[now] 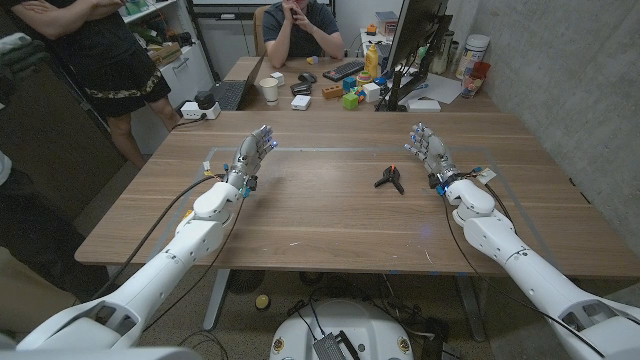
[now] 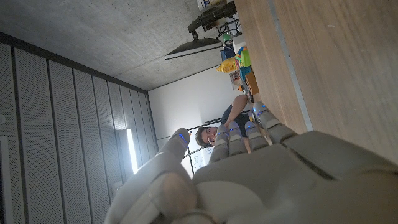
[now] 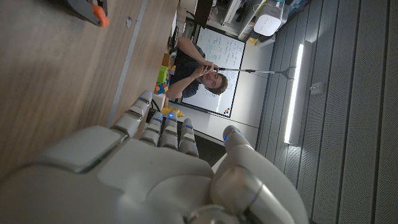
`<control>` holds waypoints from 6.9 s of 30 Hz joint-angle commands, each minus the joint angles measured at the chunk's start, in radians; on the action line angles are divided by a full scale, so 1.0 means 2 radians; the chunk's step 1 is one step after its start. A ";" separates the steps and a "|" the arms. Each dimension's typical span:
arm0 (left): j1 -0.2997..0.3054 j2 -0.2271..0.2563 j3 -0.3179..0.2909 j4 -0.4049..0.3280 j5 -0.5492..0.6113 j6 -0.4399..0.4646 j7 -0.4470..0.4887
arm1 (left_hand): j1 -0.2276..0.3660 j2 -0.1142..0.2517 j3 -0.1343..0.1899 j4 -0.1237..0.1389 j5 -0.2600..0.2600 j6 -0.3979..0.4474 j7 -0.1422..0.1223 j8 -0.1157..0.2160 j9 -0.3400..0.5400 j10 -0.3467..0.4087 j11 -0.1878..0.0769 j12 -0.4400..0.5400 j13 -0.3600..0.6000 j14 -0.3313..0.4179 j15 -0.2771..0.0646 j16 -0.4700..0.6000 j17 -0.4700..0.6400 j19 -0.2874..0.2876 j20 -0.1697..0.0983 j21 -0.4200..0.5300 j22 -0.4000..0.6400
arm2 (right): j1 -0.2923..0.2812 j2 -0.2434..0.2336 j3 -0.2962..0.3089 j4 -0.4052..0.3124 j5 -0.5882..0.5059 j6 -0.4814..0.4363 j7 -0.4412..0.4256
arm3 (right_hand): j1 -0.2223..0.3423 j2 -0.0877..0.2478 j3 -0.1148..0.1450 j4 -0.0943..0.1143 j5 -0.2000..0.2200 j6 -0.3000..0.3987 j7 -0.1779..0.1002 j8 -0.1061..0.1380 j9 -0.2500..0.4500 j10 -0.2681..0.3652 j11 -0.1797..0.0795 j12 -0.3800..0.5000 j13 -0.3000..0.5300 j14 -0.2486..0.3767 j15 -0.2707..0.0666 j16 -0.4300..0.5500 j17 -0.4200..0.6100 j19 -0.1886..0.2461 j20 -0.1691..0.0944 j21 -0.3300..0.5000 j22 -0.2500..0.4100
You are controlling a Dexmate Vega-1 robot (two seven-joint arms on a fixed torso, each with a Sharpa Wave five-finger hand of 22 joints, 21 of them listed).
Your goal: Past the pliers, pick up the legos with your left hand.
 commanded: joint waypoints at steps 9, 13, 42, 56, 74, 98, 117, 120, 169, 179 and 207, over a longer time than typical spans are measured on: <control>0.034 0.044 -0.009 -0.071 0.026 0.015 0.026 | 0.007 0.004 0.004 -0.001 0.004 0.003 0.000 0.003 0.002 0.000 0.004 0.003 0.002 -0.001 0.006 0.003 0.001 0.002 0.002 0.000 0.001 | -0.020 0.107 0.125 -0.004 -0.123 -0.056 0.081 | 0.005 0.000 0.003 0.000 0.002 0.004 -0.002 0.003 0.001 0.004 0.002 0.002 0.001 0.001 0.001 0.003 0.001 0.004 0.000 0.002 0.002; 0.044 0.063 -0.012 -0.098 0.038 0.025 0.036 | 0.009 0.008 0.006 -0.002 0.004 0.006 -0.003 0.004 0.002 -0.001 0.002 0.003 0.002 -0.001 0.005 0.002 0.001 0.002 0.002 -0.001 0.001 | -0.021 0.118 0.136 -0.003 -0.134 -0.060 0.090 | 0.005 0.000 0.003 0.000 0.002 0.004 -0.002 0.003 0.001 0.003 0.001 0.002 0.001 0.001 0.001 0.003 0.001 0.004 0.000 0.002 0.002; 0.185 0.220 -0.121 -0.303 0.170 0.118 0.139 | 0.038 -0.009 0.008 -0.039 0.003 0.025 -0.047 0.005 0.003 -0.009 -0.008 0.001 0.002 0.000 0.000 0.001 -0.001 -0.008 0.016 -0.016 0.001 | -0.018 0.149 0.152 -0.005 -0.169 -0.062 0.108 | 0.005 0.000 0.002 -0.001 0.002 0.004 -0.003 0.003 0.001 0.004 0.002 0.002 0.001 0.001 0.001 0.003 0.001 0.003 0.000 0.002 0.002; 0.299 0.261 -0.247 -0.407 0.234 0.186 0.124 | 0.057 -0.016 0.009 -0.064 0.004 0.023 -0.073 0.003 0.003 -0.019 -0.017 0.000 0.002 0.003 0.004 0.003 0.000 -0.014 0.028 -0.024 0.001 | -0.020 0.155 0.150 -0.005 -0.170 -0.058 0.106 | 0.004 -0.001 0.002 -0.001 0.002 0.004 -0.003 0.003 0.001 0.004 0.002 0.002 0.001 0.001 0.001 0.003 0.001 0.004 0.000 0.002 0.002; 0.396 0.211 -0.360 -0.567 0.408 0.330 0.026 | 0.076 -0.036 0.003 -0.093 0.003 0.029 -0.103 0.007 0.004 -0.007 -0.024 0.007 0.003 -0.005 0.002 0.003 0.001 -0.014 0.035 -0.033 0.001 | -0.001 0.159 0.144 0.029 -0.167 -0.043 0.128 | 0.003 -0.001 0.001 -0.001 0.002 0.004 -0.003 0.003 0.001 0.004 0.003 0.002 0.001 0.001 0.002 0.003 0.001 0.004 0.000 0.002 0.002; 0.451 0.124 -0.388 -0.697 0.661 0.423 -0.166 | 0.129 -0.081 -0.014 -0.113 0.001 0.083 -0.146 0.005 0.004 0.021 -0.049 0.009 0.004 0.020 -0.012 0.004 0.002 0.024 0.075 -0.046 0.002 | 0.007 0.164 0.138 0.041 -0.168 -0.031 0.149 | -0.001 -0.003 -0.002 0.001 0.001 0.004 -0.004 0.003 0.001 0.004 0.004 0.002 0.001 0.001 0.002 0.003 0.002 0.003 0.001 0.002 0.002; 0.424 0.111 -0.350 -0.665 0.798 0.457 -0.263 | 0.163 -0.099 -0.025 -0.116 0.006 0.060 -0.152 0.006 0.005 -0.028 -0.058 -0.001 0.005 -0.026 -0.005 0.000 0.004 -0.008 0.084 -0.077 0.002 | -0.020 0.162 0.131 -0.006 -0.173 -0.041 0.120 | -0.008 -0.007 -0.007 0.005 0.001 0.004 -0.003 0.003 0.001 0.005 0.005 0.002 0.001 0.001 0.004 0.004 0.003 0.004 0.003 0.002 0.002; 0.419 0.108 -0.346 -0.659 0.813 0.459 -0.275 | 0.167 -0.100 -0.025 -0.116 0.006 0.060 -0.152 0.006 0.005 -0.029 -0.058 -0.001 0.005 -0.027 -0.003 0.000 0.004 -0.009 0.084 -0.078 0.002 | -0.021 0.162 0.130 -0.008 -0.174 -0.041 0.117 | -0.009 -0.007 -0.008 0.005 0.002 0.004 -0.003 0.003 0.001 0.005 0.005 0.002 0.001 0.001 0.005 0.004 0.004 0.004 0.004 0.002 0.002; 0.373 0.036 -0.262 -0.592 1.056 0.456 -0.397 | 0.228 -0.115 -0.030 -0.116 0.012 0.063 -0.153 0.009 0.006 -0.070 -0.060 -0.002 0.005 -0.060 0.010 0.001 0.003 0.011 0.084 -0.085 0.002 | -0.029 0.149 0.119 -0.037 -0.174 -0.046 0.105 | -0.018 -0.014 -0.015 0.008 0.005 0.005 -0.003 0.003 0.001 0.009 0.005 0.003 0.001 0.001 0.006 0.004 0.003 0.004 0.006 0.002 0.002; 0.360 0.024 -0.254 -0.558 1.054 0.430 -0.350 | 0.247 -0.113 -0.032 -0.113 0.012 0.056 -0.153 0.006 0.006 -0.078 -0.059 -0.001 0.005 -0.066 0.010 0.002 0.003 0.011 0.084 -0.090 0.002 | -0.036 0.146 0.119 -0.054 -0.178 -0.046 0.094 | -0.019 -0.014 -0.016 0.008 0.005 0.005 -0.003 0.003 0.001 0.009 0.005 0.003 0.001 0.002 0.007 0.004 0.003 0.004 0.006 0.002 0.002; 0.348 0.102 -0.218 -0.545 0.938 0.484 -0.367 | 0.258 -0.117 -0.047 -0.108 0.012 0.040 -0.153 0.006 0.007 -0.074 -0.062 0.004 0.005 -0.048 0.008 0.007 0.003 0.039 0.083 -0.087 0.002 | -0.034 0.139 0.116 -0.056 -0.177 -0.043 0.086 | -0.022 -0.016 -0.019 0.010 0.007 0.008 -0.003 0.004 0.000 0.010 0.005 0.002 0.001 0.003 0.007 0.004 0.003 0.004 0.007 0.001 0.002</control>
